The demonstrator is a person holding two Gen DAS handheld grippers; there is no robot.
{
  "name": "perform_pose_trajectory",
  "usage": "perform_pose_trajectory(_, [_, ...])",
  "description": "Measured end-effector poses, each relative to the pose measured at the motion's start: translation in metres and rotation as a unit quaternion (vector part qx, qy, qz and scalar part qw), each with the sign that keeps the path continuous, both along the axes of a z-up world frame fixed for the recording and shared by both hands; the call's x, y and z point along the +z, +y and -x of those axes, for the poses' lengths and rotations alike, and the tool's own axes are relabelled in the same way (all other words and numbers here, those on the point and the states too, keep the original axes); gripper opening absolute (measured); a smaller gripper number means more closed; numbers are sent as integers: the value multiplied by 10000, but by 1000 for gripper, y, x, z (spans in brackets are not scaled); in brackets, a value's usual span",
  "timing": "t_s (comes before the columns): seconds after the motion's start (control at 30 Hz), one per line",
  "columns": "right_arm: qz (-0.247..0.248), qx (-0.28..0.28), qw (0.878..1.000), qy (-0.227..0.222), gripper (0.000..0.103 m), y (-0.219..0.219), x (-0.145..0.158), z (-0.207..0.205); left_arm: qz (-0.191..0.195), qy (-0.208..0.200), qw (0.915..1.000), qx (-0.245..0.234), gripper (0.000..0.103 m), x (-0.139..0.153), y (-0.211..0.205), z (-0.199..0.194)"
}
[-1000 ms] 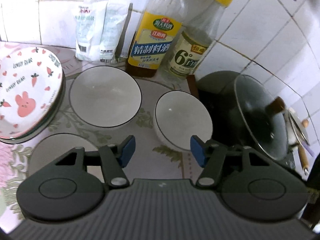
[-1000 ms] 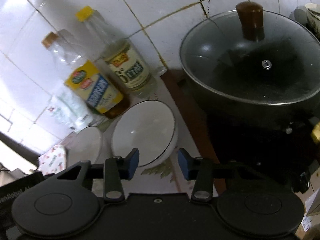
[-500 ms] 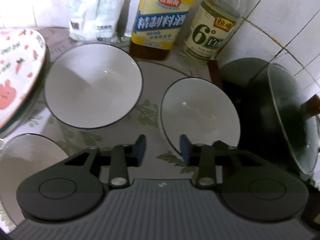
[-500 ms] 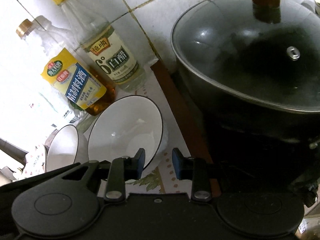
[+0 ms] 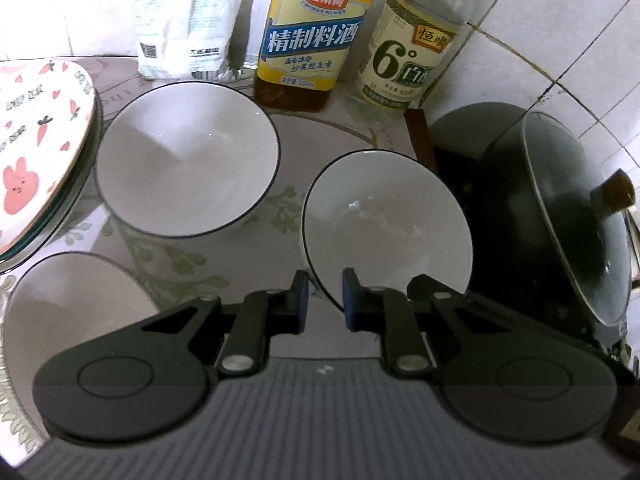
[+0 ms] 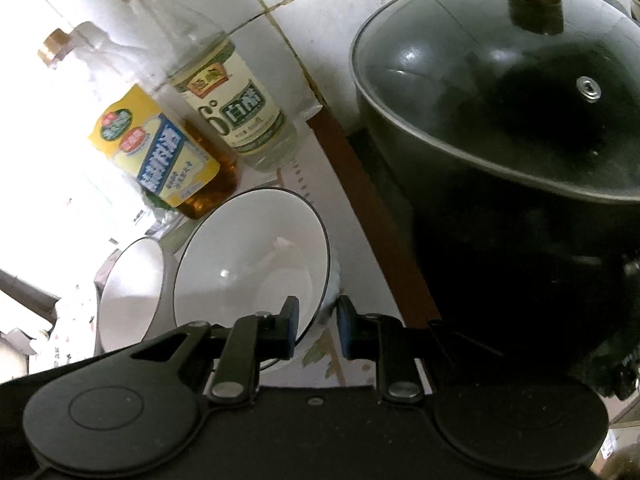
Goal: Organize plates and bowls
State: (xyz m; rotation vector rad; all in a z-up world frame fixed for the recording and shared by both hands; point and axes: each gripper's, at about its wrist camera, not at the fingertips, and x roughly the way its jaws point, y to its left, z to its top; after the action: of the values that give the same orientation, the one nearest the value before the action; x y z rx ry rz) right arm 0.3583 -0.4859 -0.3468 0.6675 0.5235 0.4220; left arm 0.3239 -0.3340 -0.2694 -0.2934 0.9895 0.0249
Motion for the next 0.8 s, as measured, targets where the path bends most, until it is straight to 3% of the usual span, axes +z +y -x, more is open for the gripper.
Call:
perform_pose_trajectory(0.23, [-64, -6, 10000, -59, 24, -3, 13, 39, 13, -77, 9999, -117, 15, 26, 7, 32])
perform_pose_trajectory(0.4, [-130, -85, 9992, -364, 24, -5, 27, 82, 59, -308, 9993, -219, 15, 48, 19, 66])
perform_pose_trajectory(0.8, [-102, 38, 9976, -686, 24, 21, 50, 155, 205, -373, 9990, -133, 15, 59, 62, 136])
